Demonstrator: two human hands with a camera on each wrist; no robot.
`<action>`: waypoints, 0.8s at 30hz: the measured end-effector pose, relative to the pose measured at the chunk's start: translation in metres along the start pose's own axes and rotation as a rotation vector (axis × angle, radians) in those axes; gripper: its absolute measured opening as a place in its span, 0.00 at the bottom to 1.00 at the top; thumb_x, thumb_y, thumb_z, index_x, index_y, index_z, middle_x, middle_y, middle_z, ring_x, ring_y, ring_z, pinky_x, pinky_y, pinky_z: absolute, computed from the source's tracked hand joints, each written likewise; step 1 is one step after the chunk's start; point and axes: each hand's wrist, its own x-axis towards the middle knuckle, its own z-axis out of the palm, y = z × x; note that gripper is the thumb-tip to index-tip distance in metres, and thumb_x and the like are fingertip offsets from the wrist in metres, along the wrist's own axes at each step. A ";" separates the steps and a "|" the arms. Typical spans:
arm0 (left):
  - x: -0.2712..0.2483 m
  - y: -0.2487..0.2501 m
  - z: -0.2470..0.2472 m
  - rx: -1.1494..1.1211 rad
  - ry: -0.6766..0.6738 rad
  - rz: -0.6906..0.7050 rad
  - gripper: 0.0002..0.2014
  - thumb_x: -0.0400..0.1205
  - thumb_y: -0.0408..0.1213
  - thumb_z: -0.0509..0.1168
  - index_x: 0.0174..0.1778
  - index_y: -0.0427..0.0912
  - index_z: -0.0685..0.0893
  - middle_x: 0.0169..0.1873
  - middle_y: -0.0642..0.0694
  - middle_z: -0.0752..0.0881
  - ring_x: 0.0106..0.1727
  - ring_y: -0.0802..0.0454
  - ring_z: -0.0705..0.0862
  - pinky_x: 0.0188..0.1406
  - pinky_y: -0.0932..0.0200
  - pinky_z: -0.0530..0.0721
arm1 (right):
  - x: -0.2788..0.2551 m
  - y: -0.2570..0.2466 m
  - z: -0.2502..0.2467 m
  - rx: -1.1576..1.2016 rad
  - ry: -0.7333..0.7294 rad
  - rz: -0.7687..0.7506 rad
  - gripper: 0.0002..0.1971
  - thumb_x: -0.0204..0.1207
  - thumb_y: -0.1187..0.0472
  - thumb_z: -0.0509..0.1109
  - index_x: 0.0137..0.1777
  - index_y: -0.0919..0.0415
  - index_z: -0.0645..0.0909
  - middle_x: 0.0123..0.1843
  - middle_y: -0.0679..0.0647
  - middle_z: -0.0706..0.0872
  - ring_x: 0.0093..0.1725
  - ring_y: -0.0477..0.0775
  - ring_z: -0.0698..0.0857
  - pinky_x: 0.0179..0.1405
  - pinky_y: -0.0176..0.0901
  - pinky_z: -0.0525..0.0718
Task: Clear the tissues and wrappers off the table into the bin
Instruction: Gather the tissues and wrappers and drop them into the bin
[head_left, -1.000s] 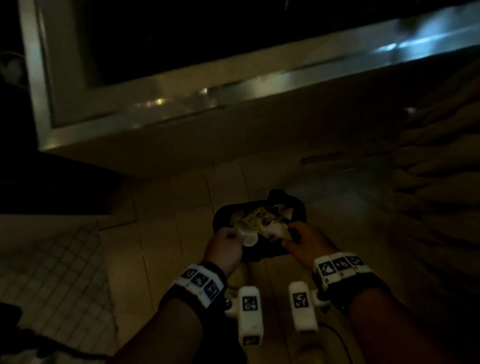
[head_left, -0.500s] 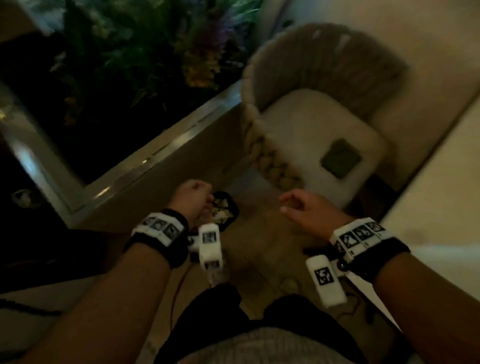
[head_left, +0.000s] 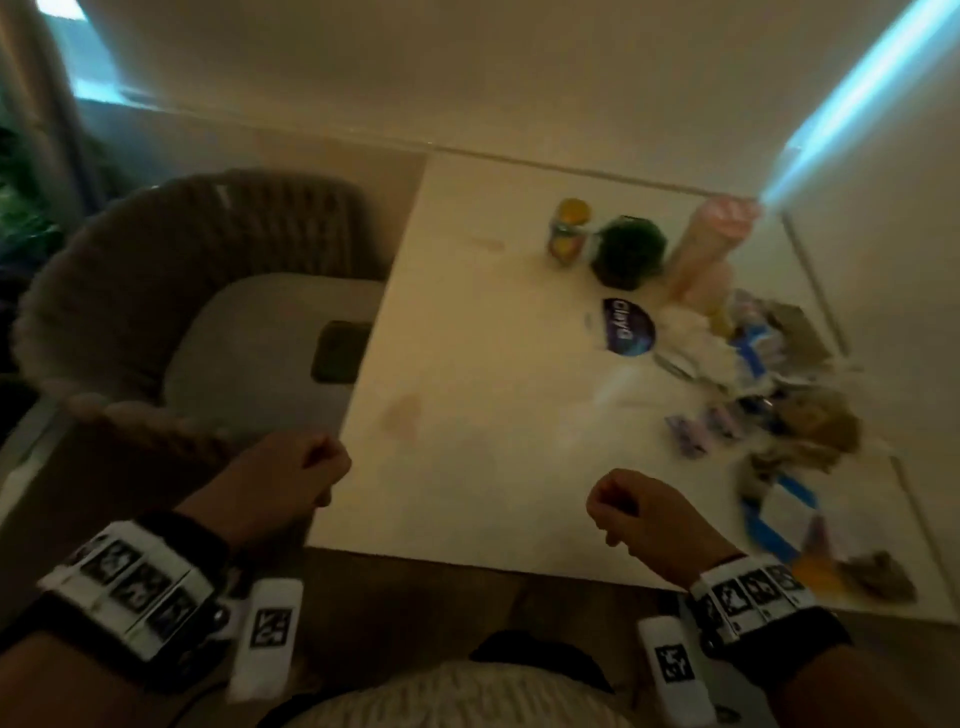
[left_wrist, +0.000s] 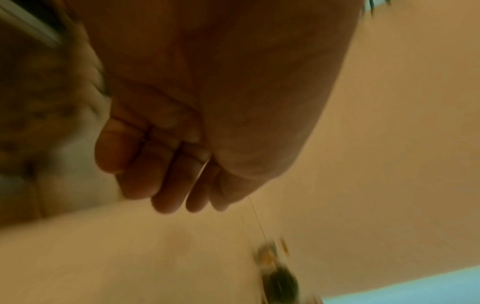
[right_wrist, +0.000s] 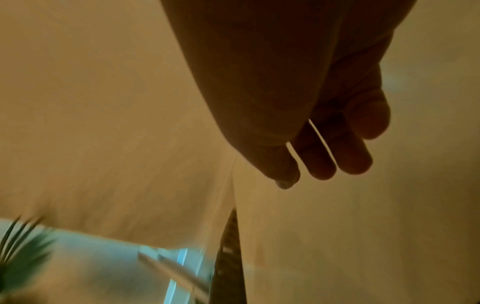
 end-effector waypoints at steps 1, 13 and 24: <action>0.005 0.025 0.017 0.020 -0.046 0.020 0.07 0.85 0.46 0.63 0.44 0.50 0.83 0.33 0.47 0.87 0.34 0.50 0.85 0.34 0.57 0.82 | -0.007 0.024 -0.015 0.038 0.036 0.025 0.04 0.79 0.58 0.68 0.43 0.53 0.80 0.38 0.52 0.87 0.36 0.51 0.87 0.32 0.36 0.79; 0.109 0.262 0.196 0.378 -0.210 0.274 0.08 0.85 0.48 0.60 0.51 0.50 0.81 0.47 0.49 0.85 0.43 0.49 0.82 0.44 0.53 0.81 | -0.028 0.163 -0.117 0.203 0.185 0.100 0.02 0.78 0.53 0.69 0.44 0.47 0.81 0.39 0.49 0.86 0.37 0.48 0.84 0.44 0.53 0.86; 0.170 0.332 0.314 0.669 -0.110 0.355 0.25 0.78 0.55 0.67 0.67 0.47 0.73 0.65 0.40 0.75 0.66 0.38 0.73 0.62 0.41 0.79 | -0.054 0.228 -0.148 0.150 0.501 0.283 0.03 0.76 0.57 0.72 0.44 0.49 0.80 0.41 0.48 0.82 0.38 0.44 0.81 0.32 0.34 0.77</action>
